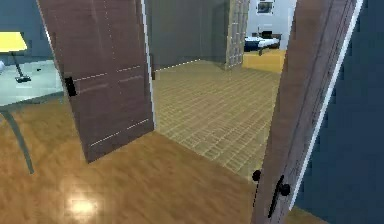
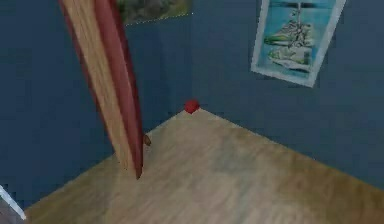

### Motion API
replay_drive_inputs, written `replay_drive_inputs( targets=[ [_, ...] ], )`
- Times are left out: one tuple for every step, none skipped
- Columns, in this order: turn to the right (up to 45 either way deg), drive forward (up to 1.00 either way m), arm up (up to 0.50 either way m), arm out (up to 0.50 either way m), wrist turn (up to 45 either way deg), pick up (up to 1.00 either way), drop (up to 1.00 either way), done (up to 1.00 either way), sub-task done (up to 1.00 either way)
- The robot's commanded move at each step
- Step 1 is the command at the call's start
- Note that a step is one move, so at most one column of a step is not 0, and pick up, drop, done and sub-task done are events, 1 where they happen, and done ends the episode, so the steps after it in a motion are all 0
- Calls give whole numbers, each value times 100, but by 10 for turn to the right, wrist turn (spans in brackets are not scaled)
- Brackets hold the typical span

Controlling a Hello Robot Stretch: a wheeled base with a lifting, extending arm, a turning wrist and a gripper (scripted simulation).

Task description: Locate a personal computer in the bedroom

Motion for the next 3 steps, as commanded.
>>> replay_drive_inputs(
  targets=[
    [-420,0,0,0,0,0,0,0,0],
    [-30,0,0,0,0,0,0,0,0],
    [0,45,0,0,0,0,0,0,0]
  ],
)
